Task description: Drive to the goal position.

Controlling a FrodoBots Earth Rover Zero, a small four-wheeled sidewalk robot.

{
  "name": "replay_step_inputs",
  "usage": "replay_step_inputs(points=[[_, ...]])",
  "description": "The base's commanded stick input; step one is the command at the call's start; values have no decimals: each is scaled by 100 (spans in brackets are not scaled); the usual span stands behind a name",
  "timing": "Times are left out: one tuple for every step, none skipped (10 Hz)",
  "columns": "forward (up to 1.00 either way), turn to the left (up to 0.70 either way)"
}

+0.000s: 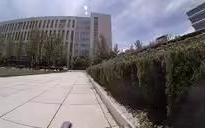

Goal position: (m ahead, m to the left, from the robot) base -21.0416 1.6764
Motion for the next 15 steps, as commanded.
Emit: replay_step_inputs(points=[[10, 0], [10, 0], [10, 0], [10, 0], [10, 0], [10, 0], [10, 0], [10, 0], [10, 0], [10, 0], [10, 0], [10, 0], [10, 0], [10, 0], [10, 0]])
